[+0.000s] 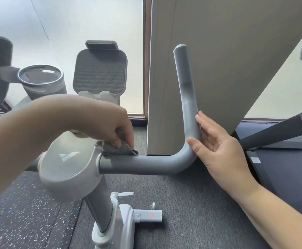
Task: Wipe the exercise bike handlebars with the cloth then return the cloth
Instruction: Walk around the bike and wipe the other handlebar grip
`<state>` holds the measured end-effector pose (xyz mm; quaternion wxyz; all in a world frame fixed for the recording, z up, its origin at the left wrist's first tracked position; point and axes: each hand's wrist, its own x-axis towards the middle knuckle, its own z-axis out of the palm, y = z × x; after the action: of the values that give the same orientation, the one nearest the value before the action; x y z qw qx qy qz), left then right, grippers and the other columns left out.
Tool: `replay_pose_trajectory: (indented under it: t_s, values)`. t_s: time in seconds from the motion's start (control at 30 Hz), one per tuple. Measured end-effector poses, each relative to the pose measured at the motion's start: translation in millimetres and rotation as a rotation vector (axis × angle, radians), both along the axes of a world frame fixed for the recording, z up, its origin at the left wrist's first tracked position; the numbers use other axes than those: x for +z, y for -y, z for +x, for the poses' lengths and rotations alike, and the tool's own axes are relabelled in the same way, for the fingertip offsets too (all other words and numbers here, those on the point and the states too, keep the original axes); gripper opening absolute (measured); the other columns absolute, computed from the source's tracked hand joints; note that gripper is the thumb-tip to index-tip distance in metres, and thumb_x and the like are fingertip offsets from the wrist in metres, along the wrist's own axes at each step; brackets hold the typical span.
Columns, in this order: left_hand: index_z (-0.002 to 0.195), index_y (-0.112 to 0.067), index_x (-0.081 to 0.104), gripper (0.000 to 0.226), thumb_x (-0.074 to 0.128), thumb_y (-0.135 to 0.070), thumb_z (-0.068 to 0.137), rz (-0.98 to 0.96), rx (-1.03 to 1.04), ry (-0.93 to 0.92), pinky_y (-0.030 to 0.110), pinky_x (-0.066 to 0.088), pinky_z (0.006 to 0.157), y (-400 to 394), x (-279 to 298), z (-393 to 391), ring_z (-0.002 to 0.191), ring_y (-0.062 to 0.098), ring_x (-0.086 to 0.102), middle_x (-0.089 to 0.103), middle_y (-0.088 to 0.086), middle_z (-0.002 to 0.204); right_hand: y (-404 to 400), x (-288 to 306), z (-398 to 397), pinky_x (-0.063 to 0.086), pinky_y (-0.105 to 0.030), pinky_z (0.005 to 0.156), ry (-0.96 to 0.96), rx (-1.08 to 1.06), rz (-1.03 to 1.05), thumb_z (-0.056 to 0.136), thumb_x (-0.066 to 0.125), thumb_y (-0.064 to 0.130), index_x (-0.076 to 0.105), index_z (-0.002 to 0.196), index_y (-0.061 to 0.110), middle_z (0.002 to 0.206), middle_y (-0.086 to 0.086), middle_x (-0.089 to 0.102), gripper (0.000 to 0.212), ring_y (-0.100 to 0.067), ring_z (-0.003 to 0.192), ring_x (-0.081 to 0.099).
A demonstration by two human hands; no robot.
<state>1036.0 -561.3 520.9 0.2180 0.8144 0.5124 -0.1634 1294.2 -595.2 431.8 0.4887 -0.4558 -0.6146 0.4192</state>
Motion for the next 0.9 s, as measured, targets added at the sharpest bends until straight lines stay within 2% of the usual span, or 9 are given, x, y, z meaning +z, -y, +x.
replay_pose_trajectory:
  t_s: [0.13, 0.23, 0.3, 0.43, 0.57, 0.67, 0.77, 0.83, 0.9]
  values:
    - [0.091, -0.056, 0.066, 0.028, 0.068, -0.029, 0.082, 0.088, 0.012, -0.132, 0.022, 0.05, 0.074, 5.0, 2.6, 9.2, 0.073, -0.007, 0.055, 0.061, -0.03, 0.073, 0.2, 1.5, 0.2, 0.04, -0.019, 0.105, 0.008, 0.004, -0.004, 0.083, 0.068, 0.006, 0.048, 0.137, 0.016, 0.144, 0.017, 0.043, 0.058, 0.005, 0.129, 0.046]
    - [0.09, -0.053, 0.067, 0.028, 0.068, -0.027, 0.081, 0.097, 0.021, -0.112, 0.029, 0.053, 0.079, 5.6, 0.9, 12.0, 0.078, -0.002, 0.06, 0.066, -0.026, 0.08, -0.7, 1.3, 1.2, 0.04, -0.02, 0.106, 0.026, 0.004, -0.005, 0.084, 0.068, 0.007, 0.048, 0.137, 0.016, 0.145, 0.016, 0.042, 0.058, 0.005, 0.13, 0.044]
    - [0.089, -0.05, 0.069, 0.03, 0.069, -0.022, 0.08, 0.053, 0.05, 0.005, 0.024, 0.051, 0.078, 4.4, -3.6, 12.7, 0.077, -0.001, 0.061, 0.068, -0.023, 0.082, -0.9, 1.0, 2.3, 0.039, -0.02, 0.107, 0.037, 0.005, -0.005, 0.084, 0.068, 0.009, 0.048, 0.137, 0.017, 0.146, 0.016, 0.042, 0.057, 0.005, 0.13, 0.043]
    - [0.09, -0.049, 0.069, 0.031, 0.069, -0.02, 0.08, 0.03, 0.052, 0.188, 0.007, 0.041, 0.06, 0.3, -19.5, 30.4, 0.069, -0.008, 0.057, 0.065, -0.022, 0.077, -1.7, 1.2, 5.5, 0.037, -0.02, 0.108, 0.094, 0.009, 0.008, 0.089, 0.062, 0.007, 0.048, 0.138, 0.02, 0.147, 0.017, 0.041, 0.053, 0.006, 0.133, 0.04]
    - [0.087, -0.041, 0.068, 0.023, 0.068, -0.019, 0.082, -0.093, 0.172, 0.398, 0.016, 0.05, 0.058, -2.9, -40.3, 54.4, 0.055, 0.001, 0.053, 0.06, -0.009, 0.068, -4.4, 1.0, 9.2, 0.034, -0.017, 0.109, 0.114, 0.033, 0.009, 0.091, 0.058, 0.001, 0.049, 0.138, 0.016, 0.148, 0.014, 0.04, 0.051, 0.006, 0.134, 0.037]
    - [0.09, -0.033, 0.069, 0.02, 0.067, -0.014, 0.085, -0.16, 0.293, 0.506, 0.016, 0.043, 0.049, -2.2, -48.3, 65.7, 0.047, 0.003, 0.047, 0.051, -0.008, 0.058, -5.3, 0.1, 11.6, 0.031, -0.013, 0.109, 0.105, 0.049, 0.008, 0.091, 0.057, -0.001, 0.049, 0.138, 0.015, 0.147, 0.013, 0.04, 0.05, 0.006, 0.135, 0.037]
    - [0.095, -0.018, 0.069, 0.018, 0.062, -0.003, 0.088, -0.31, 0.547, 0.728, 0.02, 0.053, 0.056, -2.9, -49.3, 72.4, 0.054, 0.006, 0.058, 0.06, -0.006, 0.059, -6.8, -0.8, 13.1, 0.032, -0.014, 0.109, 0.087, 0.06, 0.006, 0.091, 0.057, -0.003, 0.05, 0.137, 0.015, 0.147, 0.012, 0.041, 0.05, 0.004, 0.135, 0.038]
    - [0.101, -0.007, 0.065, 0.017, 0.057, 0.003, 0.09, -0.452, 0.699, 0.917, 0.029, 0.059, 0.069, -4.5, -49.7, 77.0, 0.066, 0.013, 0.065, 0.067, 0.001, 0.07, -8.1, -1.5, 13.5, 0.033, -0.013, 0.108, 0.077, 0.063, 0.004, 0.09, 0.057, -0.003, 0.051, 0.136, 0.015, 0.146, 0.012, 0.042, 0.05, 0.004, 0.135, 0.039]
    - [0.104, -0.002, 0.063, 0.019, 0.051, 0.005, 0.092, -0.533, 0.78, 1.039, 0.035, 0.056, 0.08, -5.9, -48.9, 82.6, 0.076, 0.018, 0.065, 0.067, 0.008, 0.085, -8.8, -1.9, 13.6, 0.034, -0.013, 0.107, 0.072, 0.067, 0.006, 0.089, 0.059, -0.002, 0.051, 0.135, 0.017, 0.146, 0.013, 0.042, 0.05, 0.004, 0.134, 0.039]
